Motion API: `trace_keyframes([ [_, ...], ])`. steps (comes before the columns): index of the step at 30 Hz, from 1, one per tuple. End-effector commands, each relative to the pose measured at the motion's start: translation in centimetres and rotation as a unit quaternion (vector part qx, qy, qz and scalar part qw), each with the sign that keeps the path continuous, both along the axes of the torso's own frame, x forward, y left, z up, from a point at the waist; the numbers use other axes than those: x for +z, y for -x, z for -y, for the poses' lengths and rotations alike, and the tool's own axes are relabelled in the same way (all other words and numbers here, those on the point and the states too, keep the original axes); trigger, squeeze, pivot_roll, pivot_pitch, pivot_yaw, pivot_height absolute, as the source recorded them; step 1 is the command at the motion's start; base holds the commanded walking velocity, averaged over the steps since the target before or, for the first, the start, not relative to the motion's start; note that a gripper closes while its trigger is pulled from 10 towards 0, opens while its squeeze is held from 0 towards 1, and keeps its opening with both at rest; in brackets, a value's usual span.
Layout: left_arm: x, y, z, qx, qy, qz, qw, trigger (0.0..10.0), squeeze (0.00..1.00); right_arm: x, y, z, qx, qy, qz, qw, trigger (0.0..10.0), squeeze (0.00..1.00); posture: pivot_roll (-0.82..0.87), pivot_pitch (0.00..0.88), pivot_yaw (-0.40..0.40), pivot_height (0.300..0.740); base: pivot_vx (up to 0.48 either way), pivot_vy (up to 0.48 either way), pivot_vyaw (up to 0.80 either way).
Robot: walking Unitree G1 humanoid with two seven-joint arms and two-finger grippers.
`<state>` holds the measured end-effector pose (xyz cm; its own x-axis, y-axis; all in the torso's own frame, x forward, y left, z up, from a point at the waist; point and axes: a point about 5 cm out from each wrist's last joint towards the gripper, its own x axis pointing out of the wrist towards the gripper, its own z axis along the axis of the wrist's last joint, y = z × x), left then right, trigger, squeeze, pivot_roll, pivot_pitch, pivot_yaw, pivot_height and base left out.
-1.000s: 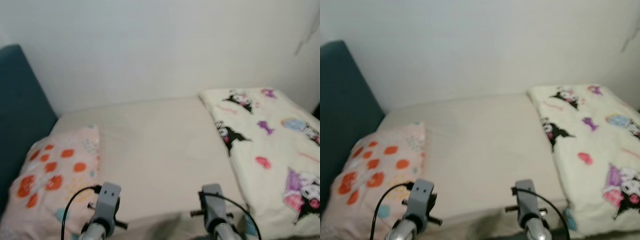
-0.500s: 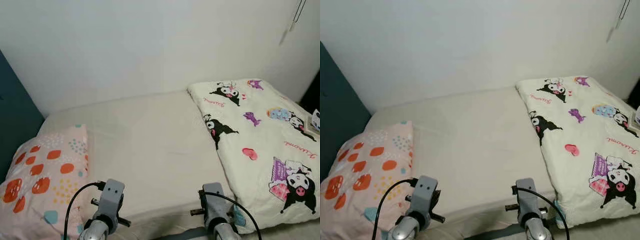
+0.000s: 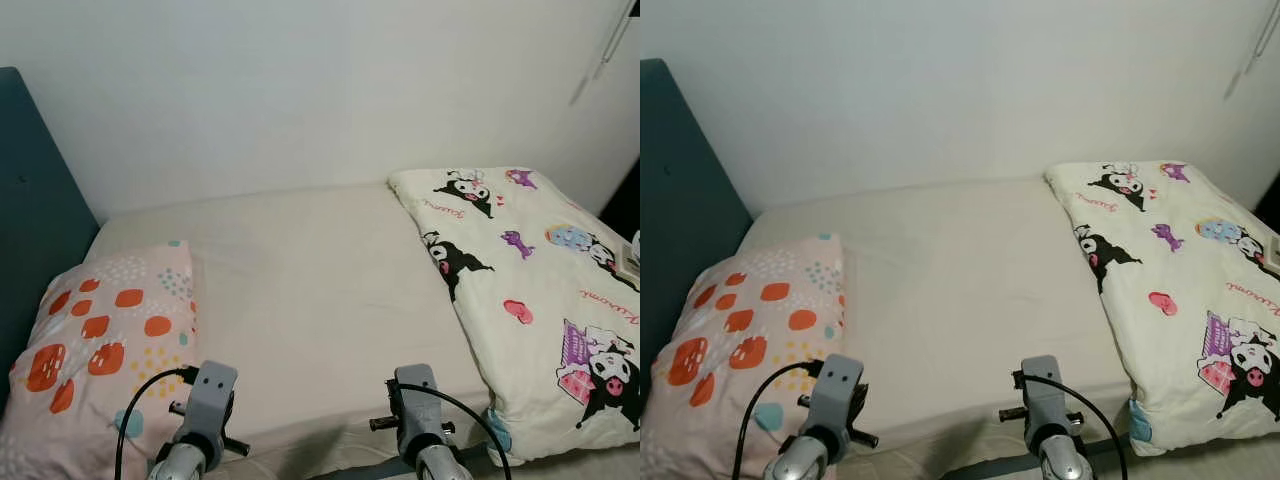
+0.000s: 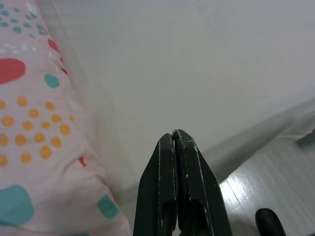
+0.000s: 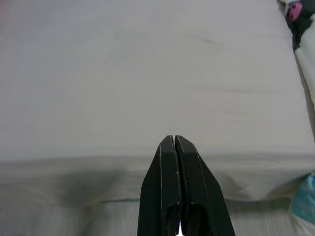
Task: Clean up the room
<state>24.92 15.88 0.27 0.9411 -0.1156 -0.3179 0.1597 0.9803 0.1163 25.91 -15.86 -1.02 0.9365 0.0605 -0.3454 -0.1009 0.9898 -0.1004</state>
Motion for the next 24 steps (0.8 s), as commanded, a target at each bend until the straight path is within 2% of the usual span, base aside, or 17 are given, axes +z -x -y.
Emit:
trace_keyframes([
  [1,-0.7,0.6,-0.4,0.008,0.003,-0.010,1.000,10.0,0.00,-0.3,0.2,0.0,-0.009,-0.012,-0.007,1.000,10.0,0.00,0.01,0.089,0.009,0.740,0.000,0.000,0.00],
  [3,-0.8,0.7,-0.5,0.008,0.004,-0.010,1.000,10.0,0.00,-0.4,0.3,0.0,-0.010,-0.016,-0.009,1.000,10.0,0.00,0.01,0.089,0.009,0.740,0.000,0.000,0.00],
  [5,-2.6,1.1,-0.6,0.018,0.005,-0.063,0.998,10.0,0.00,-1.9,1.1,0.2,-0.014,-0.010,-0.066,0.998,10.0,0.00,0.00,0.077,0.007,0.740,0.000,0.000,0.00],
  [6,-2.6,1.1,-0.6,0.018,0.005,-0.063,0.998,10.0,0.00,-1.9,1.1,0.2,-0.014,-0.010,-0.066,0.998,10.0,0.00,0.00,0.077,0.007,0.740,0.000,0.000,0.00],
  [7,-3.5,1.6,-0.5,0.011,0.001,-0.097,0.995,10.0,0.00,-2.7,1.6,0.2,-0.012,-0.003,-0.096,0.995,10.0,0.00,-0.01,0.075,0.010,0.740,0.000,0.000,0.00],
  [8,-3.5,1.6,-0.5,0.011,0.001,-0.097,0.995,10.0,0.00,-2.7,1.6,0.2,-0.012,-0.003,-0.096,0.995,10.0,0.00,-0.01,0.075,0.010,0.740,0.000,0.000,0.00],
  [10,-4.7,2.3,0.0,-0.011,-0.004,-0.140,0.990,10.0,0.00,-3.8,2.4,0.3,-0.015,-0.004,-0.148,0.989,10.0,0.00,-0.01,0.076,0.018,0.740,0.000,0.000,0.00],
  [13,-5.6,3.0,0.4,-0.028,-0.022,-0.170,0.985,10.0,0.00,-4.7,3.1,0.4,-0.018,0.014,-0.190,0.981,10.0,0.00,-0.02,0.082,0.021,0.740,0.000,0.000,0.00],
  [17,-5.9,3.0,0.4,-0.005,-0.030,-0.183,0.983,10.0,0.00,-4.8,3.3,0.4,-0.027,0.024,-0.196,0.980,10.0,0.00,-0.02,0.087,0.023,0.740,0.000,0.000,0.00],
  [21,-5.6,2.6,0.7,0.016,-0.006,-0.170,0.985,10.0,0.00,-4.7,3.2,0.6,-0.065,0.008,-0.188,0.980,10.0,0.00,-0.02,0.097,0.021,0.740,0.000,0.000,0.00],
  [24,-5.5,2.4,0.9,0.022,-0.004,-0.161,0.987,10.0,0.00,-4.7,3.1,0.8,-0.091,-0.003,-0.183,0.979,10.0,0.00,-0.02,0.097,0.022,0.740,0.000,0.000,0.00],
])
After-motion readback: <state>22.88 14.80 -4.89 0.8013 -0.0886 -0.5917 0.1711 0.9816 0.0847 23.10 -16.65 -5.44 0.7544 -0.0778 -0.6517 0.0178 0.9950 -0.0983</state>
